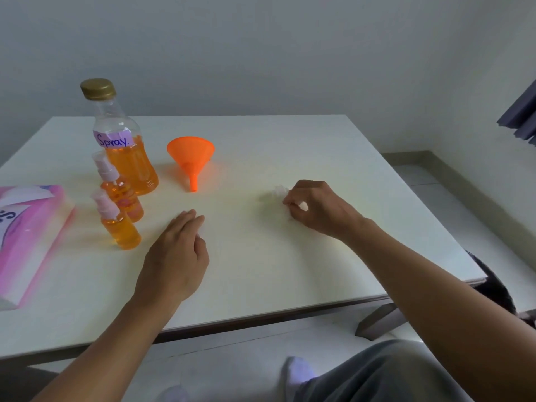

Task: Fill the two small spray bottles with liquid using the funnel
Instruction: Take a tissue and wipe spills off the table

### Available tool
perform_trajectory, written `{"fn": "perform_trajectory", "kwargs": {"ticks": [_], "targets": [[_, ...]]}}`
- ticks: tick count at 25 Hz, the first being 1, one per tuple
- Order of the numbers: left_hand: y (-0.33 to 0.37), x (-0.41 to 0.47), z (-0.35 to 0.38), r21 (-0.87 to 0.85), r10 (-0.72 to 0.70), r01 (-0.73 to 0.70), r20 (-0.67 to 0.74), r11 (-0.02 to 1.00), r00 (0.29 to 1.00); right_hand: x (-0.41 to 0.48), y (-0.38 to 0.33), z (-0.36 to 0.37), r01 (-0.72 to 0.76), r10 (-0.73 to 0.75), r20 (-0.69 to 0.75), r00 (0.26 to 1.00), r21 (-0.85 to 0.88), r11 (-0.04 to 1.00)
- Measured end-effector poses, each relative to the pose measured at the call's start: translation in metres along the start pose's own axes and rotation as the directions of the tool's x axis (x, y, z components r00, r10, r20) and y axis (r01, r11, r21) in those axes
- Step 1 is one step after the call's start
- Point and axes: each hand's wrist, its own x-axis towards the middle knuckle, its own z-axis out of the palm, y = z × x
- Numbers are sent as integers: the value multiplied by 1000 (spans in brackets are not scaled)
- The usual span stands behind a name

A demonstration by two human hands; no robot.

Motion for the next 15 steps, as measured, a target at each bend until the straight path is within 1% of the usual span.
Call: {"fn": "perform_trajectory", "kwargs": {"ticks": [2,4,5,6,8,9,10,11,12,14,15], "targets": [[-1,-1,-1,-5,1,-1,0,1000,1000,-5,4,5,11,-11,23,1000,-16,1000],[-1,-1,-1,-12,1,-1,-3,1000,1000,-14,20,3,-57,59,40,997,-47,997],[-1,-1,0,-15,1,-1,-3,1000,1000,-18,33,-2,-142,147,44,988,-90,986],[0,-1,0,-17,-2,1,-4,1000,1000,-23,44,-10,-257,266,44,963,-147,955],[1,0,0,-13,-4,4,-8,1000,1000,-25,59,-21,-478,491,4,871,-218,851],[1,0,0,-14,-5,5,-10,1000,1000,-21,58,-21,-549,557,-27,830,-211,809],[2,0,0,-16,-5,5,-12,1000,1000,-12,46,-16,-572,573,-50,818,-177,801],[2,0,0,-18,-6,5,-14,1000,1000,-1,27,-7,-547,547,-35,836,-124,828],[2,-1,-1,-20,-5,5,-14,1000,1000,10,3,7,-486,488,27,873,-64,872],[1,-2,-2,-30,3,-3,-10,1000,1000,25,-49,39,-266,259,176,950,13,964],[0,-2,-2,-38,10,-10,-9,999,1000,23,-71,50,-131,123,224,967,18,991]]}}
